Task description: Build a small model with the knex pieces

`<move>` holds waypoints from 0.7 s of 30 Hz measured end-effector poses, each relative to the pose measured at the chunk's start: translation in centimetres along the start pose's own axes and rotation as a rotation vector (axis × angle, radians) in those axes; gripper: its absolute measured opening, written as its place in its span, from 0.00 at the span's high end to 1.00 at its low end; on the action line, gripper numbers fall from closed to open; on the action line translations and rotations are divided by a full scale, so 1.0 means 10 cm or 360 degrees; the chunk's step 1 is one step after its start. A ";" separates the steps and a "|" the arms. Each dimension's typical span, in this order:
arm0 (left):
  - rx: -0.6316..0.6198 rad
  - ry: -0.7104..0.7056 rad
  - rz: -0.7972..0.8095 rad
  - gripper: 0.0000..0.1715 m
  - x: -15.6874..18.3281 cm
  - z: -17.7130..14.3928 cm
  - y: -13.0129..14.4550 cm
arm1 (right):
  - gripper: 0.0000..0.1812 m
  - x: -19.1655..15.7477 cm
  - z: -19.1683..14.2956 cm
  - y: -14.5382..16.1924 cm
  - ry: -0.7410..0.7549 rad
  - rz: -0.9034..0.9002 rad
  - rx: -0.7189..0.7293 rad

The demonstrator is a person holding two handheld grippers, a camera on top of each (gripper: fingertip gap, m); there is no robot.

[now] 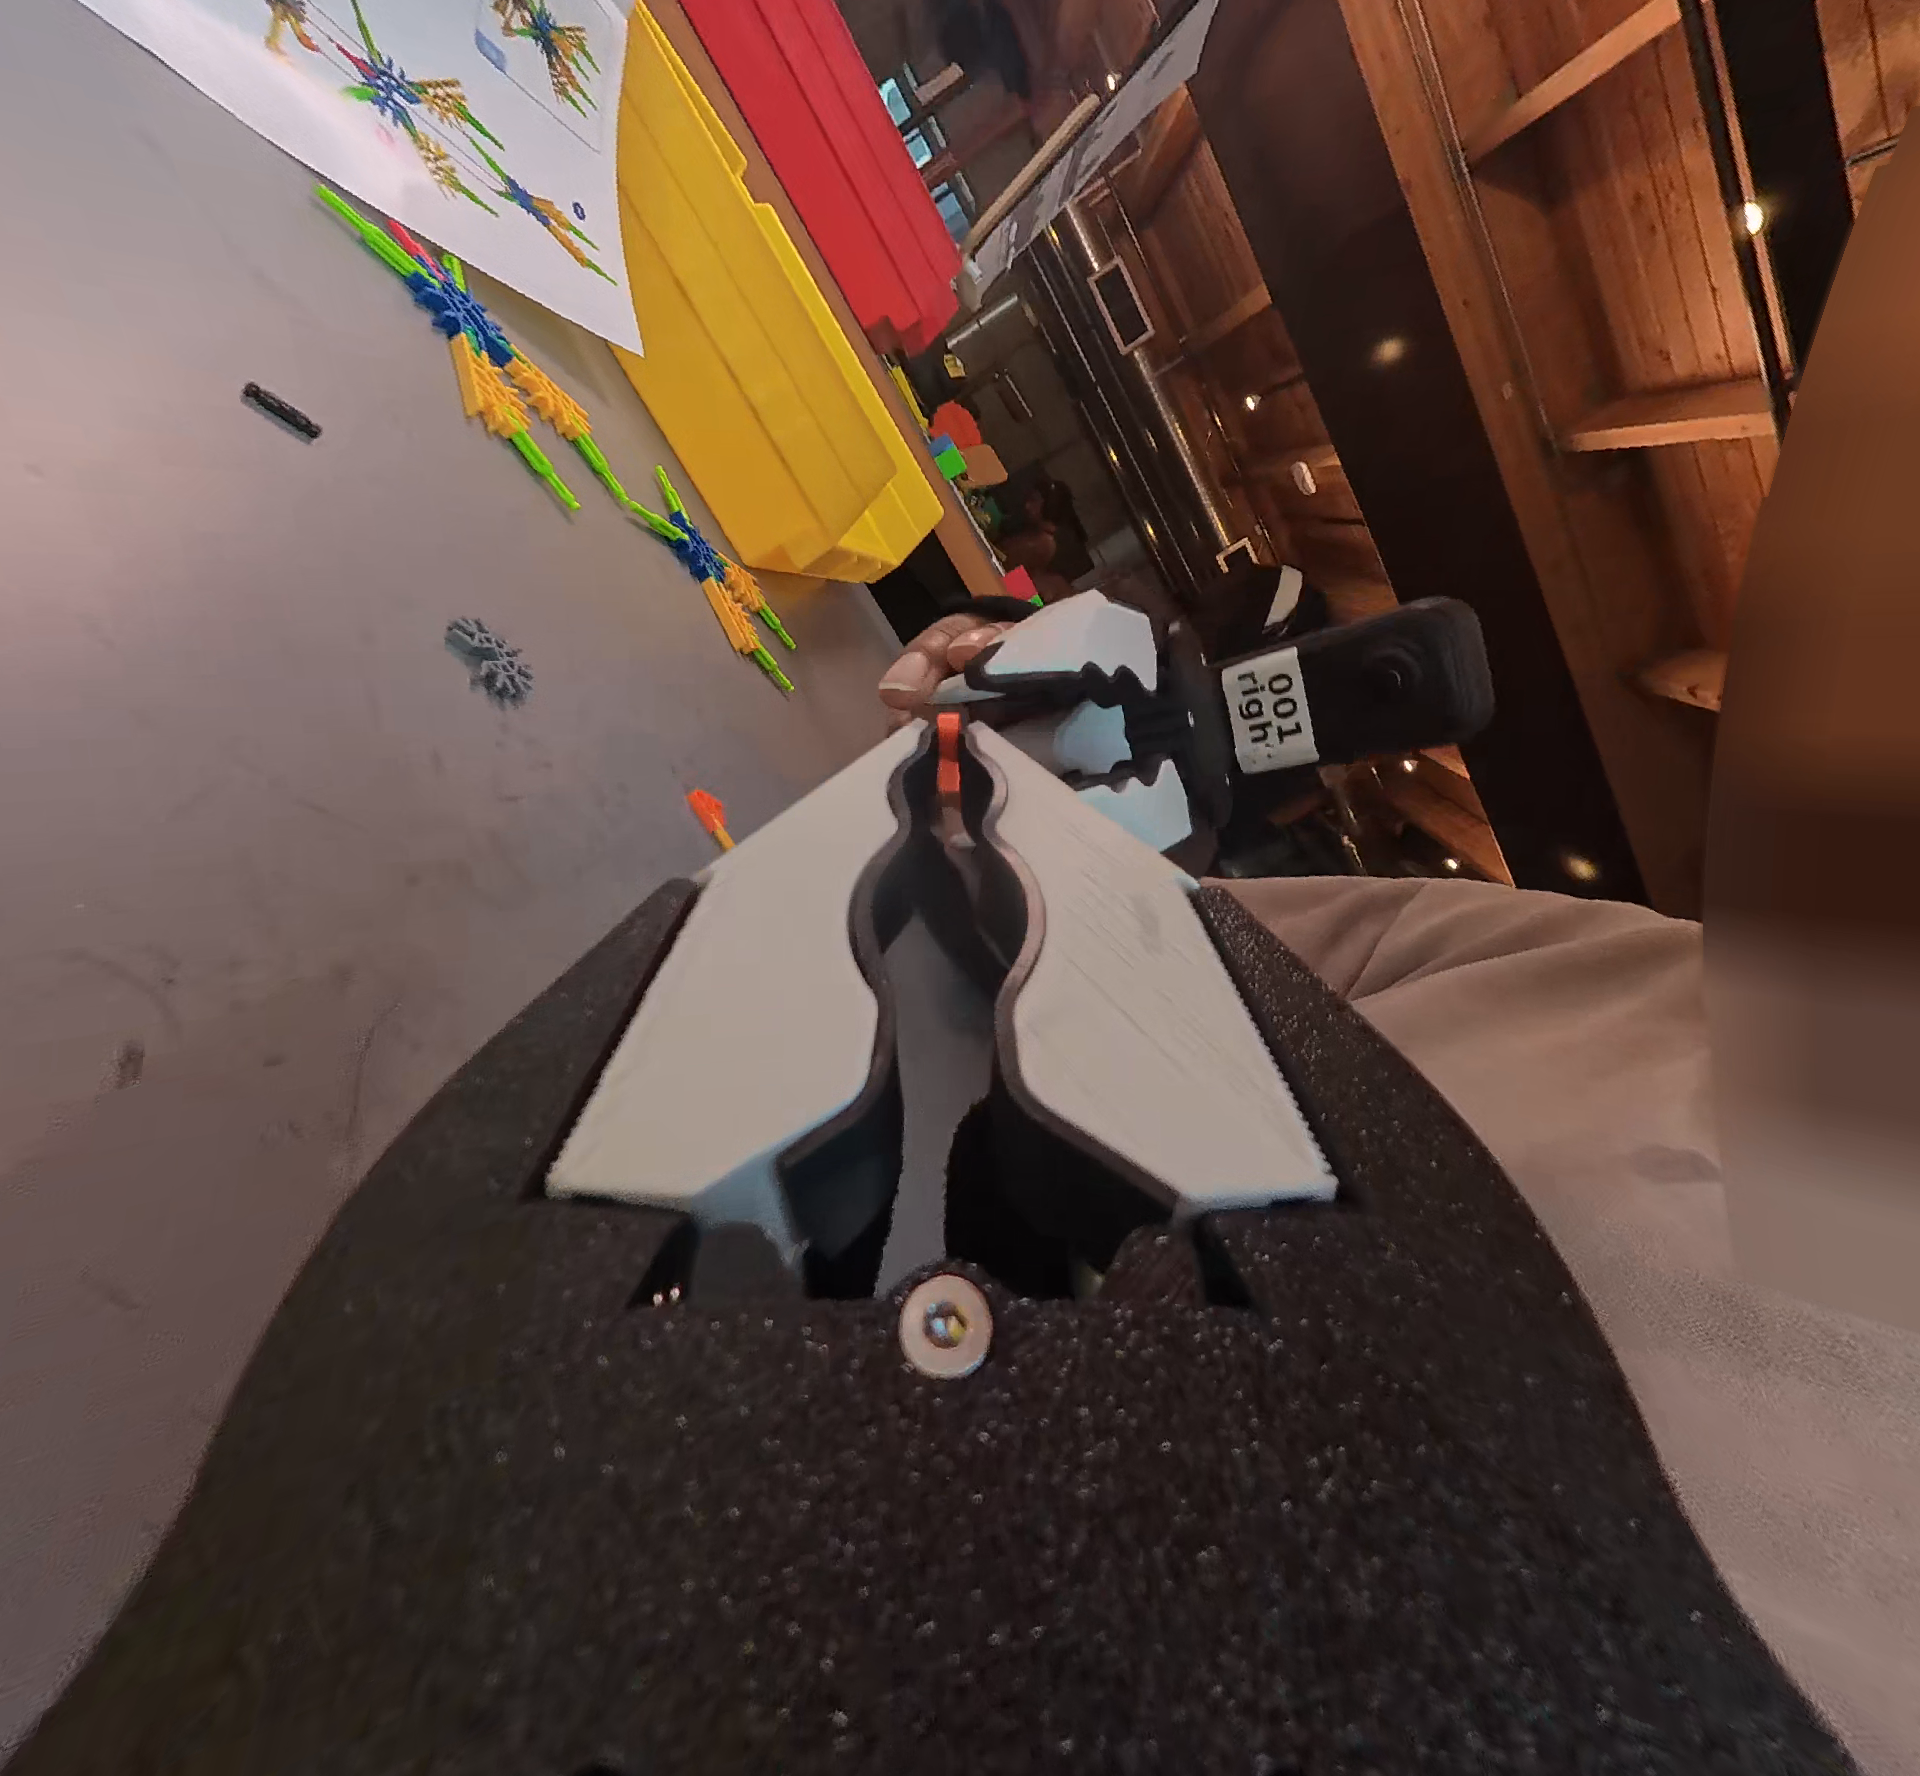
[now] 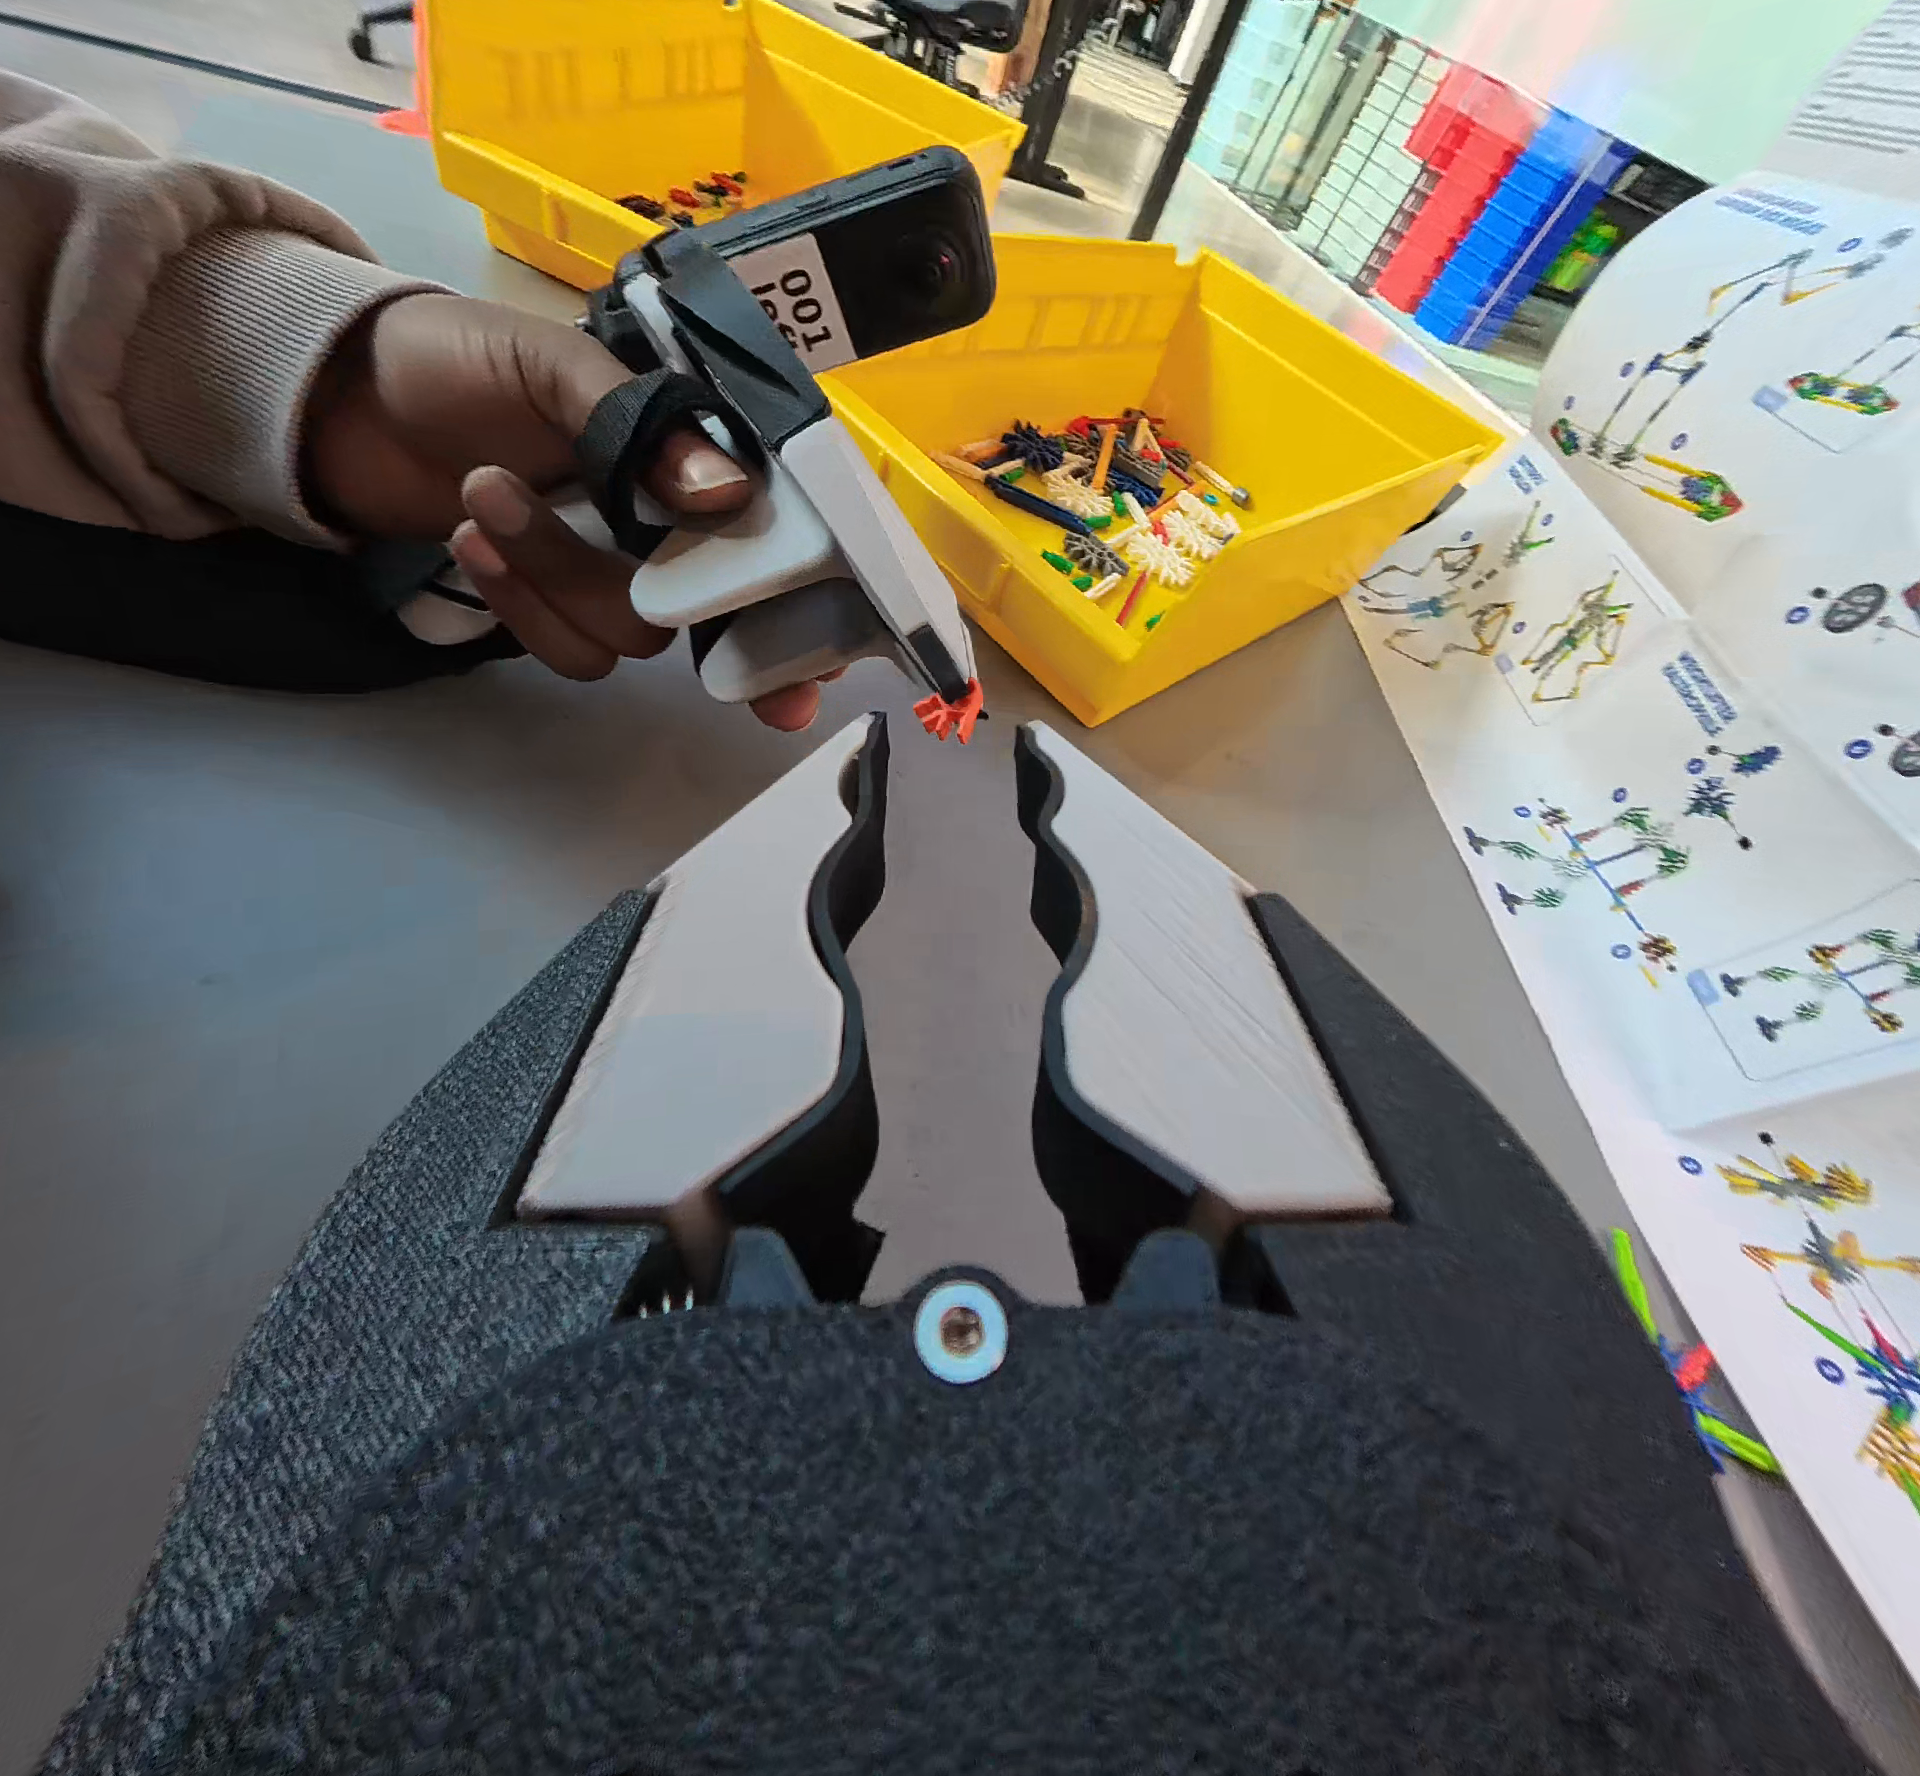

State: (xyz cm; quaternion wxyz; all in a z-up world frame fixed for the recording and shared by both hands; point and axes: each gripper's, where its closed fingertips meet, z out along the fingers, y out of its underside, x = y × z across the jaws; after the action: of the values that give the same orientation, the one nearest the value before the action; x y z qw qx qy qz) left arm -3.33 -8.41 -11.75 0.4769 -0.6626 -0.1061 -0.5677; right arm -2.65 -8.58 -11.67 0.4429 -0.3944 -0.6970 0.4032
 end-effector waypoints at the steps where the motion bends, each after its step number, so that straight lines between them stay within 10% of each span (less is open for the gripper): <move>1: 0.0028 0.0004 -0.0019 0.99 0.00 0.00 -0.02 | 0.88 0.02 0.02 0.00 0.0075 -0.0036 -0.0023; 12: 0.0049 0.0039 -0.0056 0.98 0.07 0.02 -0.02 | 0.94 0.02 0.14 0.00 0.0202 -0.0211 -0.0078; 21: -0.0758 -0.0174 0.0515 0.97 -0.04 -0.08 0.61 | 0.94 -0.50 0.01 0.28 -0.0709 -0.0214 -0.0134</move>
State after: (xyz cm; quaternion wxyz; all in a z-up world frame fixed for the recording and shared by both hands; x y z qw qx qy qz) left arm 0.19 -12.05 -15.33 0.3859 -0.7938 0.1115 -0.4567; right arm -0.74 -12.08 -15.75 0.2871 -0.2665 -0.8184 0.4205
